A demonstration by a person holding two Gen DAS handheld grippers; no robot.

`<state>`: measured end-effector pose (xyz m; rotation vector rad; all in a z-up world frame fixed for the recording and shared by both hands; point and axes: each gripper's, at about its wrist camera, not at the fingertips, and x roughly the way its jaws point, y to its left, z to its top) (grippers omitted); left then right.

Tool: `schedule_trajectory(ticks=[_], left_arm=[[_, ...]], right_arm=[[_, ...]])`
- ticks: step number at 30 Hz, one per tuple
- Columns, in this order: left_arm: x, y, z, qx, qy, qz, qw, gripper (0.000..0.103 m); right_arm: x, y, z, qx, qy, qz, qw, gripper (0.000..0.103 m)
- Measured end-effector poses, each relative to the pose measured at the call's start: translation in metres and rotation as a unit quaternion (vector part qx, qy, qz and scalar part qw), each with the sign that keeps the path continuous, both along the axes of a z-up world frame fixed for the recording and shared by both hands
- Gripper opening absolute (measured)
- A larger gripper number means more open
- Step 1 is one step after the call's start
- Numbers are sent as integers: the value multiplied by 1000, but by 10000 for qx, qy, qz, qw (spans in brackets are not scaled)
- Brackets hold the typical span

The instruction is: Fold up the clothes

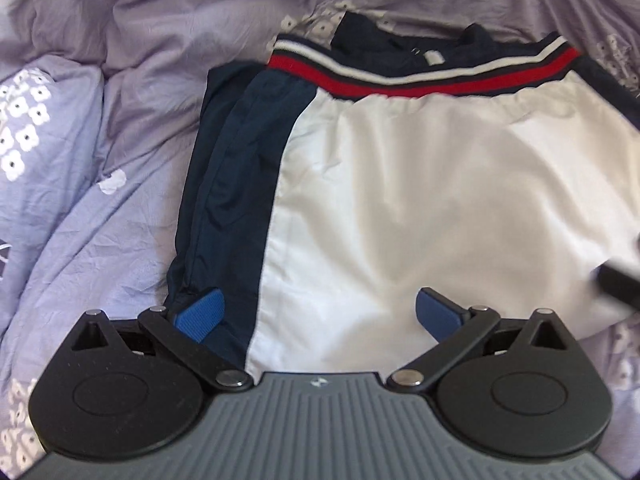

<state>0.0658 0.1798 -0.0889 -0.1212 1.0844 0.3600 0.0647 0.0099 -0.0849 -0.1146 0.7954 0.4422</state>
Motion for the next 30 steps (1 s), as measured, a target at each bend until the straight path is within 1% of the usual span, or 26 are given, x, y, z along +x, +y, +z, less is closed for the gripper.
schedule_trajectory(ticks=[2,4,6,8,10,12,14,16,17,18,21,25,28,30], left_arm=[[2,-8,2,-30,34,-19,10000,103],[6,-18,1,17,114,-70,9999,103],[10,-28,-2,154,188,-143,9996,103],[15,-37,-6,371,239,-205,9988,103],[19,-44,-7,549,257,-216,9979,103],[21,-42,-3,504,205,-117,9985,103],[24,-38,-1,353,187,-31,9992,103],[26,-37,-3,233,188,-47,9995,103],[29,-38,-6,244,227,-64,9994,103],[32,-39,-9,282,253,-78,9993,103],[44,-39,-20,420,279,-85,9987,103],[72,-27,-30,752,301,107,9967,103],[97,-12,-33,750,306,173,9966,103],[114,-6,-32,861,261,142,9958,103]], right_arm=[[-2,4,-11,-164,-74,-62,9998,84],[1,-3,-22,-3,124,-284,9995,88],[2,-9,-27,71,209,-364,9991,91],[1,-10,-25,56,191,-405,9990,92],[-2,-9,-20,30,68,-435,9990,89],[-9,-7,-8,19,-281,-446,9986,89],[-7,-5,-5,-21,-394,-449,9982,89],[0,-6,-15,-20,-181,-504,9986,91],[2,-8,-21,-22,-62,-539,9985,91],[2,-9,-26,-50,6,-556,9984,92],[1,-7,-30,-177,15,-536,9984,93],[-1,-5,-32,-249,9,-511,9984,94],[0,-5,-34,-239,27,-510,9984,95],[0,-4,-35,-230,28,-518,9984,95]])
